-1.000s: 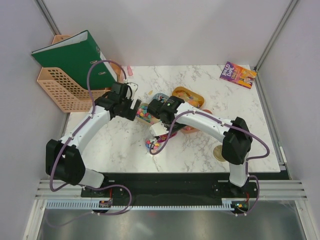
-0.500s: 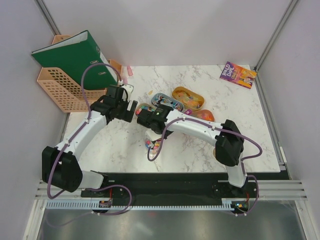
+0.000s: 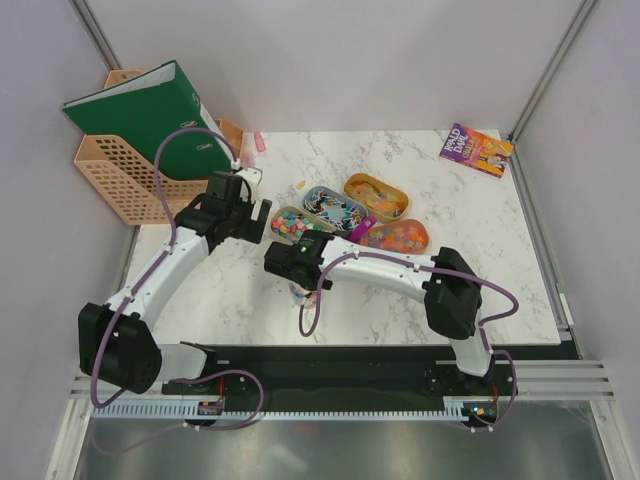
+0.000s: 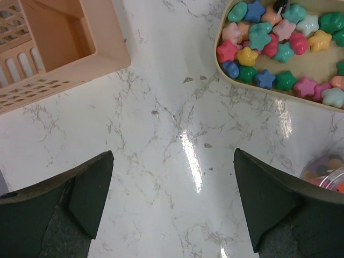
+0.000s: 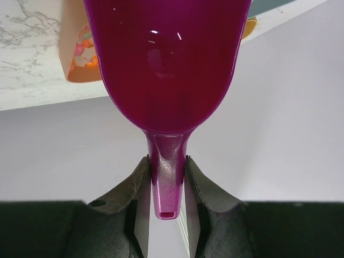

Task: Pack the candies
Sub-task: Place the fake candies in the packing bottle, then place the spatula at the center of the board.

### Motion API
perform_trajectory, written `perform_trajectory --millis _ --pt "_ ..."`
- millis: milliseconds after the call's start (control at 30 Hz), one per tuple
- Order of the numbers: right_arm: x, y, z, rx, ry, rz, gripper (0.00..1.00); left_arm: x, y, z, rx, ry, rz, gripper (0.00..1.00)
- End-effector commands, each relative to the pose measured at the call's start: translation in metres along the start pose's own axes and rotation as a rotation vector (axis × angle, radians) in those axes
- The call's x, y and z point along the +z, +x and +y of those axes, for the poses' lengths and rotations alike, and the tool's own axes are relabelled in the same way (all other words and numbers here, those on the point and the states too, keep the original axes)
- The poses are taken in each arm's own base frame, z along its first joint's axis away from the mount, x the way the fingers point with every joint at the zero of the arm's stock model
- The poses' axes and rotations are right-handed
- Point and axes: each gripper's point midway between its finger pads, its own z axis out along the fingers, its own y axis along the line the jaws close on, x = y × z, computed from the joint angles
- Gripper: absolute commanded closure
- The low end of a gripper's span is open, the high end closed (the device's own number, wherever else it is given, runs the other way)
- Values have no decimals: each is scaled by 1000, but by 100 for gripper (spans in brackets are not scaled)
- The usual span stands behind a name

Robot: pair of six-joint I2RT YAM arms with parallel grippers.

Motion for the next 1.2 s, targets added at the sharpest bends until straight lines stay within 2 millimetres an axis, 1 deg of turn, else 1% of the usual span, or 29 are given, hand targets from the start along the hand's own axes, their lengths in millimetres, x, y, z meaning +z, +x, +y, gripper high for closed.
perform_trajectory --millis 0,167,300,367,400,433,467,500,533,567,600,667,700,733,767,800,833,867,900,967,1000,1033,1067,1100,1133,1167 --pt "-11 24 8 -109 -7 129 100 -7 -16 8 -49 -34 -74 0" --pt "-13 27 2 -107 15 160 100 -9 -17 9 -56 -36 -81 0" --pt "-17 31 1 -50 28 147 100 -11 -17 12 -55 -45 -84 0" --pt "-14 42 5 20 16 136 100 -11 -16 13 -51 -53 -85 0" --pt "-6 52 9 68 -10 136 100 -12 -16 14 -47 -59 -84 0" --pt "-4 63 13 131 -21 133 100 -12 -16 15 -46 -63 -87 0" --pt "2 67 19 179 -52 112 100 -12 -16 15 -43 -63 -87 0" --pt "8 76 23 236 -76 101 100 -12 -16 16 -38 -66 -85 0" --pt "24 99 33 351 -129 113 100 -12 -16 16 -35 -66 -84 0" --pt "32 108 40 419 -168 99 100 -11 -16 16 -32 -66 -83 0" --pt "51 130 56 556 -257 63 100 -10 -15 16 -25 -66 -77 0" --pt "71 147 73 754 -345 14 100 -6 -14 14 -17 -59 -67 1" --pt "81 147 81 849 -404 -57 100 -5 -14 14 -15 -57 -62 1" --pt "100 174 103 987 -464 -48 100 -5 -15 11 -11 -41 -55 1" --pt "110 182 112 1071 -491 -67 100 -5 -15 7 -3 -13 -52 2" --pt "131 204 134 1225 -528 -60 100 -3 -15 -5 21 56 -50 3" --pt "140 204 142 1302 -561 -110 100 -4 -17 -8 21 78 -48 4" --pt "149 207 153 1382 -593 -114 100 -5 -18 -12 20 99 -49 4" --pt "167 222 172 1488 -616 -98 100 -1 -16 -19 15 134 -33 4" --pt "183 227 184 1614 -647 -134 100 -1 -19 -21 15 148 -13 6" --pt "197 233 196 1692 -668 -125 100 0 -22 -27 12 182 -9 7" --pt "205 232 196 1735 -678 -149 100 2 -22 -29 14 193 -1 8" --pt "212 235 195 1771 -671 -156 100 2 -22 -31 18 204 5 9" --pt "224 233 201 1802 -706 -160 100 2 -25 -34 23 216 2 9" --pt "229 230 199 1841 -717 -183 100 4 -23 -35 27 222 13 9" --pt "235 230 192 1866 -707 -214 100 5 -24 -36 31 228 15 9"
